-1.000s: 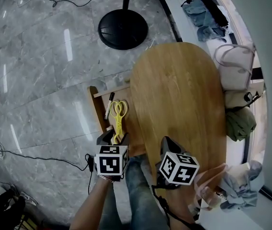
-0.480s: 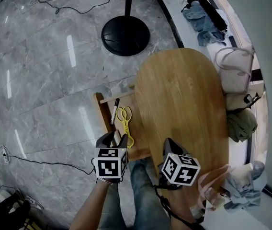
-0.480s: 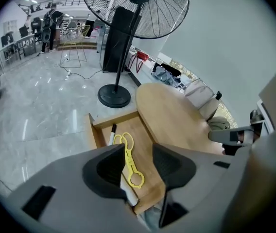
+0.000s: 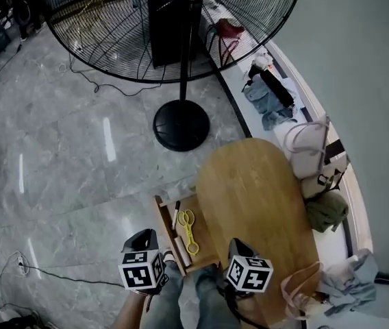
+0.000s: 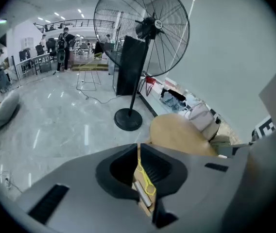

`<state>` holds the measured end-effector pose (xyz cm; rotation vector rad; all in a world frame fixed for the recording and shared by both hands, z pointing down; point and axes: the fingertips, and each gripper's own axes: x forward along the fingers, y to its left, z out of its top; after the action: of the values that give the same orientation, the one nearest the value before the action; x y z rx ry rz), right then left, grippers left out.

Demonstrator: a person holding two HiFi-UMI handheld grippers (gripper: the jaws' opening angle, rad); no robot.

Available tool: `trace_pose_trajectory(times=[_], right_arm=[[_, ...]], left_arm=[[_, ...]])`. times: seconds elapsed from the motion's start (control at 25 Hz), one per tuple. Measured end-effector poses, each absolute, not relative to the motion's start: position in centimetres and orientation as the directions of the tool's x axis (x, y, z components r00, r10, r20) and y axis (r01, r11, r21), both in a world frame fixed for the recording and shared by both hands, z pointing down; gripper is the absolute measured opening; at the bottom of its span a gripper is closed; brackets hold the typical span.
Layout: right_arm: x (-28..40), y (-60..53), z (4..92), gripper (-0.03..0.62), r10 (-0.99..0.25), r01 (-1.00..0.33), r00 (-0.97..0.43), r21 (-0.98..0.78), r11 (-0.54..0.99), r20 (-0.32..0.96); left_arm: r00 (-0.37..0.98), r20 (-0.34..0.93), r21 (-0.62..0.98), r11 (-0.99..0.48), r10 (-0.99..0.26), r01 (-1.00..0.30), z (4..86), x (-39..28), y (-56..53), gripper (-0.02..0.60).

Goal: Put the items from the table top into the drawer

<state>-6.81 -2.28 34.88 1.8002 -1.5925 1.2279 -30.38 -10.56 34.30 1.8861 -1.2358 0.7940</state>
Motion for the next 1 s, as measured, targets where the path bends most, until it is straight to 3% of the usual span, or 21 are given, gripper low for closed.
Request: trace_pose_trajectory(times=[0.48, 1.0], right_arm=[[-5.4, -1.6, 16.3, 0.005, -0.745, -0.959, 0.088, -0.147, -0.243, 0.661], [-4.5, 0.4, 11.8, 0.005, -0.782, -0.962, 0.174, -0.067, -0.264, 0.598]], left_arm=[[0.472, 0.565, 0.199, -0.443, -0.677, -0.874, 15.9, -34.5, -13.9, 0.003], [0.523, 0.524, 0.163, -0.524, -0.672, -0.836, 13.1, -32.9, -14.4, 0.003]])
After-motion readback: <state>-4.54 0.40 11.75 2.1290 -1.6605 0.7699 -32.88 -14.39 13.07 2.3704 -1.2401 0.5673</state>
